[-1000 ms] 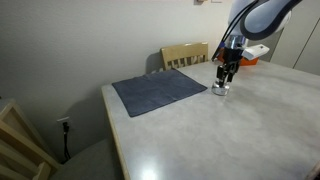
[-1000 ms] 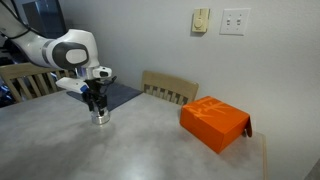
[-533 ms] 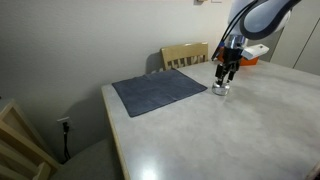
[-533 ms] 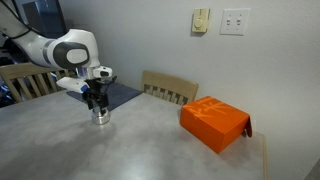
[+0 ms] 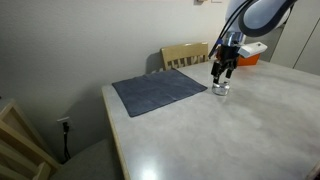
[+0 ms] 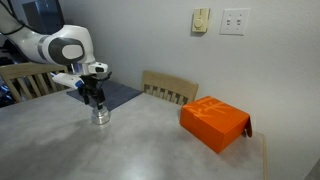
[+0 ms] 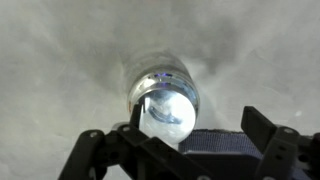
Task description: Put the silver lid on the silver bottle
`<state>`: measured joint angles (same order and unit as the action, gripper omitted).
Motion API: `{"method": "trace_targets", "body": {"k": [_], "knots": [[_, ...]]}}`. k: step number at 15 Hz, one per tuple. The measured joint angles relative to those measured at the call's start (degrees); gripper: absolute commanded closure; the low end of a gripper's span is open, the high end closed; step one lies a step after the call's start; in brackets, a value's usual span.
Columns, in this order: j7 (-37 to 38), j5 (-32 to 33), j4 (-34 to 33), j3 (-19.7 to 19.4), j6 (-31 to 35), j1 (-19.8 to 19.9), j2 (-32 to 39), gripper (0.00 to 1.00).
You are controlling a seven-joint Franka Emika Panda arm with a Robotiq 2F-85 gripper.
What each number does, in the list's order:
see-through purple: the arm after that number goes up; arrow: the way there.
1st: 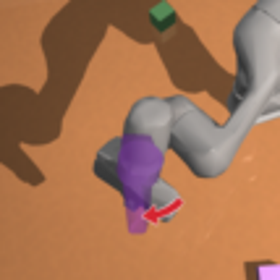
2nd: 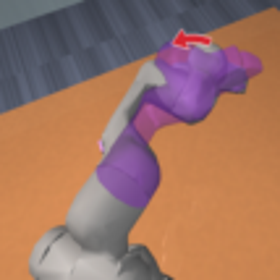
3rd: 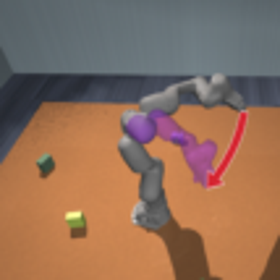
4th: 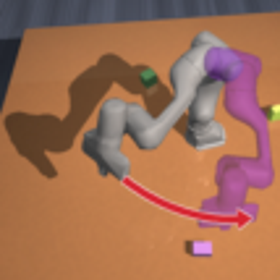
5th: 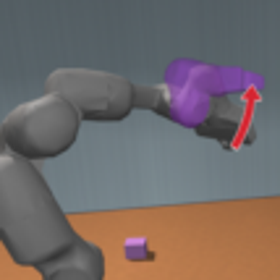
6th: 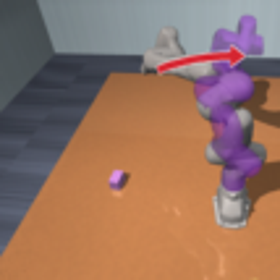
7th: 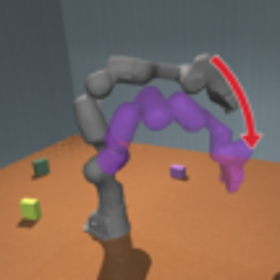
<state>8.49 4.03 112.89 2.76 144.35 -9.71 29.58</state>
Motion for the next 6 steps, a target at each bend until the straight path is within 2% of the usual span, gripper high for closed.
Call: {"method": "trace_targets", "body": {"k": [6], "knots": [[2.9, -2.3, 0.1, 1.0, -0.7, -0.8, -2.3, 0.00]]}}
